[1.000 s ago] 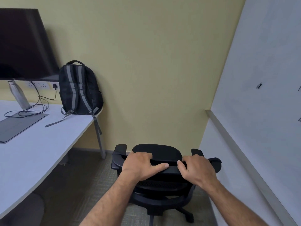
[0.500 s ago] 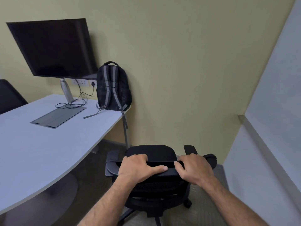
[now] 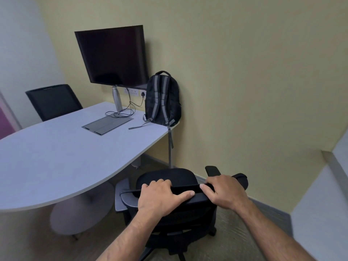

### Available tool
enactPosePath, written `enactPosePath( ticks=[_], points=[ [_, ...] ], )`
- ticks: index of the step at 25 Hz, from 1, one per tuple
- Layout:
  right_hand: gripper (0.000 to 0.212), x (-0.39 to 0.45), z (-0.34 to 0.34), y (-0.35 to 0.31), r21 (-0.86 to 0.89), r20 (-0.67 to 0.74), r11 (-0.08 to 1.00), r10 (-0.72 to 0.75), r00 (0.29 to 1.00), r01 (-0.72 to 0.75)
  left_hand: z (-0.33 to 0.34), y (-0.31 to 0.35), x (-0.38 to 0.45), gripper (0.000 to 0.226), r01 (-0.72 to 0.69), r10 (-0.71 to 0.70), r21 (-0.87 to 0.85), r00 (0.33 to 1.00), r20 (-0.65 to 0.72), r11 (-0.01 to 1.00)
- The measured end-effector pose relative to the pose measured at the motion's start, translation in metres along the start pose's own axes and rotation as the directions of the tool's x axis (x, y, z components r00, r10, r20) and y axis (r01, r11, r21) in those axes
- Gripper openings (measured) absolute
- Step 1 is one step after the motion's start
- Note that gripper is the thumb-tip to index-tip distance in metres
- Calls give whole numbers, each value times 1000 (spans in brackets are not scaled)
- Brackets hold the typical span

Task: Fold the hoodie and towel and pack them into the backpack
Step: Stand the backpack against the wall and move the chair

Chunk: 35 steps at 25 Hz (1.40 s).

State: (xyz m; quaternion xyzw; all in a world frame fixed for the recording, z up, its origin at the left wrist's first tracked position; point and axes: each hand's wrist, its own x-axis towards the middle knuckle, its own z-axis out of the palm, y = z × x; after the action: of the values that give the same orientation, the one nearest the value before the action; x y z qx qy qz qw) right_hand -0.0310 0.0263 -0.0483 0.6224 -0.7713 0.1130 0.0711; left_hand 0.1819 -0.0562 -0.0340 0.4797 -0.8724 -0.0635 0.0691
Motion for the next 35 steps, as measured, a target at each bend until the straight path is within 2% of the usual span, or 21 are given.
enactPosePath(
  ticks=[16,35],
  points=[
    [48,99,20,48,107,51,966,-240,969,233,11,28,52,89,213,-214,-10,974,-78,977],
    [36,302,69,68,224,105,904,-394,913,364,13,3,208,83,392,-389,-23,903,-184,920]
  ],
)
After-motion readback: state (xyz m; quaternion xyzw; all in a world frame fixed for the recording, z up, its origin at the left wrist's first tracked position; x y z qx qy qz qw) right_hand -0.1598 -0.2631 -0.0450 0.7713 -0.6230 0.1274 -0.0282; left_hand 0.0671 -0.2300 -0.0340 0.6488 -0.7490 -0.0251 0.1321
